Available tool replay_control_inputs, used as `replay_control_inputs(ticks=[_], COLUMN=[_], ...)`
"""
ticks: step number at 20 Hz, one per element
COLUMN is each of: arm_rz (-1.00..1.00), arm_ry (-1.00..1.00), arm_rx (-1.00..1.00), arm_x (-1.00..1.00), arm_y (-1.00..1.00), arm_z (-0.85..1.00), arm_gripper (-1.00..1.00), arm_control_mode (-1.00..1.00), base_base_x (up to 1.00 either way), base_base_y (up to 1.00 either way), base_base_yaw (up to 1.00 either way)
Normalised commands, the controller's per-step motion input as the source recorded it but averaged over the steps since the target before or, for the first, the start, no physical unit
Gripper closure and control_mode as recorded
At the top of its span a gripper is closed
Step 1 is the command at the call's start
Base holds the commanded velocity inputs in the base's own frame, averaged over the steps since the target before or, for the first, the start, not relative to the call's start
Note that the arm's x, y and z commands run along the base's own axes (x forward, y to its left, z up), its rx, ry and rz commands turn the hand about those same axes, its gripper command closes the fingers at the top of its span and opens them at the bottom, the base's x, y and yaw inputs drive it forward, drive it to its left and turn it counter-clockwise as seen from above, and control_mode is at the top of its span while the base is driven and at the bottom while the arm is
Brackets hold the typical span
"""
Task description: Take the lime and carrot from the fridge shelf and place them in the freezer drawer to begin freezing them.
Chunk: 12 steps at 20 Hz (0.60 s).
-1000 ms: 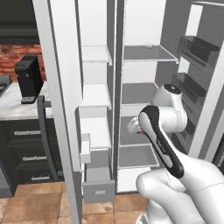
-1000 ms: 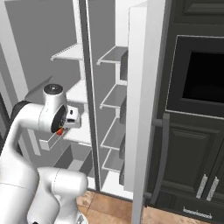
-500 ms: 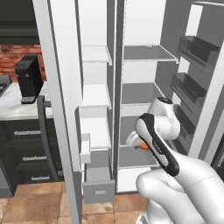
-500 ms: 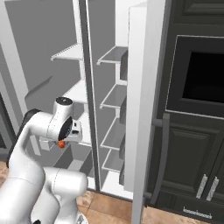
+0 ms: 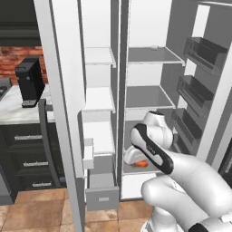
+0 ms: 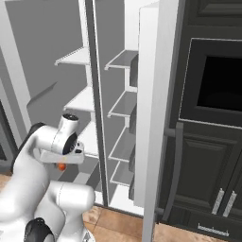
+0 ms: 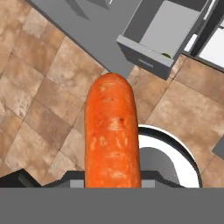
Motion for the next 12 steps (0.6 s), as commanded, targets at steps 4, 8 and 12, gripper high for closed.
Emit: replay_control_inputs(ticks=[4, 8, 12], arm_rz=[0.10, 0.10, 0.07], arm_ry=[0.18, 0.13, 0.08], arm_rx=[0.00, 0.00, 0.00], arm_x=[0.08, 0.27, 0.43], arm_y=[0.09, 0.01, 0.03], arm_z=[-0.38, -0.44, -0.41], arm_gripper=[1.00, 1.00, 1.00], arm_control_mode=[-1.00, -1.00, -1.00], base_base_x=[0.00, 0.00, 0.00], base_base_y=[0.00, 0.00, 0.00], base_base_yaw=[0.00, 0.00, 0.00])
